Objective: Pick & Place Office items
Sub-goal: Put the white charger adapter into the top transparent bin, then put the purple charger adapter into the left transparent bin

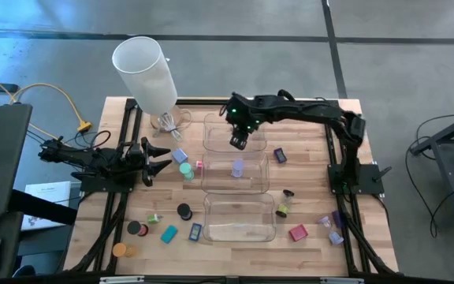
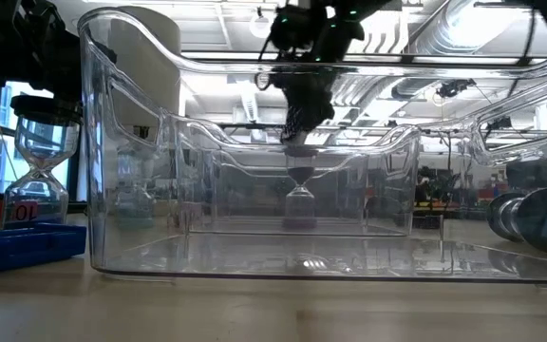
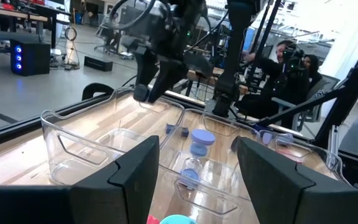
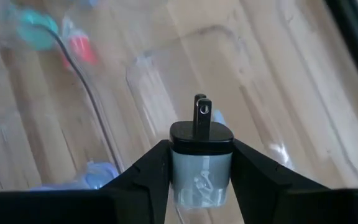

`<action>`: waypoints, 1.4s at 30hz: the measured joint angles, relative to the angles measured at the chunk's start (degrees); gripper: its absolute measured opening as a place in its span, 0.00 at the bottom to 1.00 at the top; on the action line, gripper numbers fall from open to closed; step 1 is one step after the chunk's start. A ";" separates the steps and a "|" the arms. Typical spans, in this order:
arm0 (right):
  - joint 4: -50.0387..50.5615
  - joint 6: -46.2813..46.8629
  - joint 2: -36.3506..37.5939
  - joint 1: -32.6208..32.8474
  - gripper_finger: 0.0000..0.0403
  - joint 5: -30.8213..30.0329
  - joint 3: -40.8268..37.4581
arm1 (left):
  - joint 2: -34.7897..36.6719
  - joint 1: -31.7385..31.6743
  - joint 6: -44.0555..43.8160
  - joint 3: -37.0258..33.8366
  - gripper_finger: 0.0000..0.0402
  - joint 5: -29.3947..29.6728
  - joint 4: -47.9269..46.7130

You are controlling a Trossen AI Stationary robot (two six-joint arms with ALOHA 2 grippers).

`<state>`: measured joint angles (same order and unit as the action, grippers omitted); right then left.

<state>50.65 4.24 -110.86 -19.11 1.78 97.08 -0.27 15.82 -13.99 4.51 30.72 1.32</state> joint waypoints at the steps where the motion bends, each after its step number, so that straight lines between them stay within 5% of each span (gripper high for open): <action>1: 1.93 -0.03 -1.55 0.00 0.34 0.02 1.80 | 0.01 -0.01 -0.02 0.00 0.53 0.00 0.01; 22: 7.63 -1.06 -14.46 0.07 0.35 4.56 5.62 | 0.00 0.01 0.64 0.00 0.53 0.00 -0.28; 42: 6.94 2.13 -9.15 0.38 0.71 -0.01 5.62 | 0.01 0.01 0.10 0.00 0.53 -0.03 -3.10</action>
<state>57.58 6.37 -120.00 -18.74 1.77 102.69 -0.26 15.83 -13.89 4.51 30.69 -1.78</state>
